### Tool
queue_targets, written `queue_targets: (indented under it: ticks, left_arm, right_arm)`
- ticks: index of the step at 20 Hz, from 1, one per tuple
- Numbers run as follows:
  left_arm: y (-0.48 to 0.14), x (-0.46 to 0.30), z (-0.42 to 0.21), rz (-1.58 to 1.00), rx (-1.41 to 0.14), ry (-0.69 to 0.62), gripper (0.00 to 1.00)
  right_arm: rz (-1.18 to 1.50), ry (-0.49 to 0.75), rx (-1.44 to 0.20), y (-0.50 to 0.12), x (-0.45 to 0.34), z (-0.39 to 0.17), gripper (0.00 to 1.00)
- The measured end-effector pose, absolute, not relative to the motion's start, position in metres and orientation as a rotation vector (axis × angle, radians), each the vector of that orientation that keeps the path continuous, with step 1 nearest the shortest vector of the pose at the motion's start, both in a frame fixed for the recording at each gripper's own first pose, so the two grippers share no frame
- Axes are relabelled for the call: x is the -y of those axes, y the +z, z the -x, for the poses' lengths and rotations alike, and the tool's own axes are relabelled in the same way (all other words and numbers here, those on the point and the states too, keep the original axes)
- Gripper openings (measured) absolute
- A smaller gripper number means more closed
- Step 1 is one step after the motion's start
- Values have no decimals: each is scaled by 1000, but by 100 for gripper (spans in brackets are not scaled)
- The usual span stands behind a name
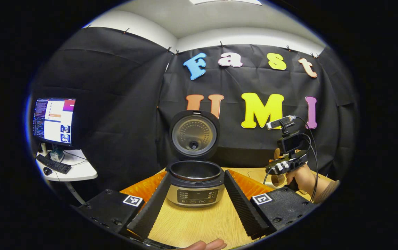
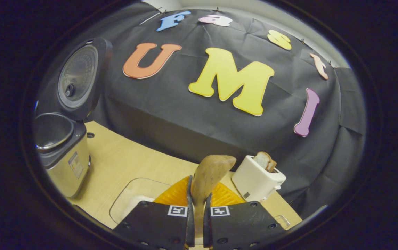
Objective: Close the left gripper, press the button to open the rice cooker; take a wooden spoon from the chopstick holder with the right hand, scoop a spoonful of rice and pour it into the rice cooker, then put the wooden spoon back into the chopstick holder.
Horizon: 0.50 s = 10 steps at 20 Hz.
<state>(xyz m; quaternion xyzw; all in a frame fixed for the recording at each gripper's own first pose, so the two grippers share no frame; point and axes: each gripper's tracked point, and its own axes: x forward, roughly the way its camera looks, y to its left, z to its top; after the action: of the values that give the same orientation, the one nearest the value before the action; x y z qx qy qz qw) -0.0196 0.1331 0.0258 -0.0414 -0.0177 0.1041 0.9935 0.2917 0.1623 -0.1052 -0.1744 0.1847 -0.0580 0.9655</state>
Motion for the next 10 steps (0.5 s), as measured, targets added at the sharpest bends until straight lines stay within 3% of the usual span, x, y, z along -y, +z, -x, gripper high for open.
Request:
queue_targets:
  ticks: [4, 10]
  left_arm:
    - [23, -129, 19, 70, 31, 198, 98]
    - [21, -136, 19, 90, 24, 215, 98]
  right_arm:
    - [402, -172, -335, -109, -149, -293, 10]
    - [412, -158, -403, -142, -156, -284, 10]
